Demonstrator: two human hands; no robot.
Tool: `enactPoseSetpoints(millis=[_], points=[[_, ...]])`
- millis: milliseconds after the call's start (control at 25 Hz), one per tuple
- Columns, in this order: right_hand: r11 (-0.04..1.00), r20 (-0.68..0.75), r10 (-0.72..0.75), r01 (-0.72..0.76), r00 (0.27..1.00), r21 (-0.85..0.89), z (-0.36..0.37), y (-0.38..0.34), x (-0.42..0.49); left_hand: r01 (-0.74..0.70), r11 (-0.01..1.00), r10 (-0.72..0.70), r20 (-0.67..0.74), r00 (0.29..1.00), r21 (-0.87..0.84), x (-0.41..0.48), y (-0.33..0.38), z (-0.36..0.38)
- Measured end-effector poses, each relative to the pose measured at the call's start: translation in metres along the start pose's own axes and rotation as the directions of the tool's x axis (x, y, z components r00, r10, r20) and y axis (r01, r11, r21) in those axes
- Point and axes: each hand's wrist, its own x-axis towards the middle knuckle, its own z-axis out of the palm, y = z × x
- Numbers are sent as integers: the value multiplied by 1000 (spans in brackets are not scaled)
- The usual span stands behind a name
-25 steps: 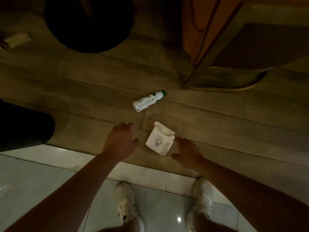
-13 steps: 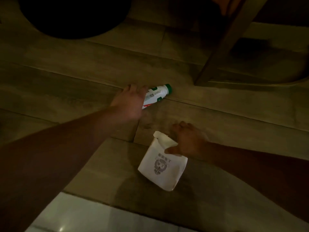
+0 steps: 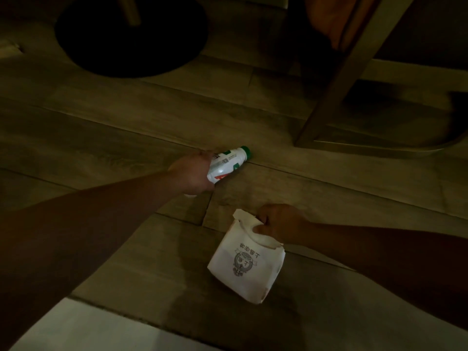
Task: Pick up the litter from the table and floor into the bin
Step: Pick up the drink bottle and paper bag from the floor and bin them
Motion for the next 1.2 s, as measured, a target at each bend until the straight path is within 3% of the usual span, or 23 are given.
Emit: enactPoseSetpoints(millis=[80, 160, 240, 320, 640, 800, 920, 1080, 1200], points=[[999, 5, 28, -28, 1000, 40, -5, 5, 2, 21, 998, -22, -5, 1000, -59, -4, -7, -9], [957, -25, 110, -99, 994, 272, -12, 11, 1, 52, 990, -54, -15, 998, -132, -8, -14, -18], [800, -12, 194, -151, 981, 580, -23, 17, -2, 77, 964, -87, -25, 996, -253, -13, -19, -27], [680, 6, 245, -176, 969, 712, -35, 22, -7, 100, 928, -116, -25, 993, -358, -19, -22, -34], [445, -68, 332, -93, 941, 891, -63, 30, -5, 135, 843, -173, -26, 985, -522, -29, -14, -44], [336, -73, 321, -42, 944, 941, -71, 33, -2, 157, 740, -249, -50, 967, -654, -25, -13, -44], [298, -108, 409, -20, 906, 954, -77, 28, -3, 185, 632, -348, -62, 936, -753, -32, -7, -36], [177, -84, 510, -9, 856, 984, -72, 9, -36, 191, 680, -343, -77, 936, -708, -65, 15, -28], [201, -33, 549, -94, 835, 975, -75, -3, -80, 236, 614, -380, -20, 925, -754, -104, 33, -40]])
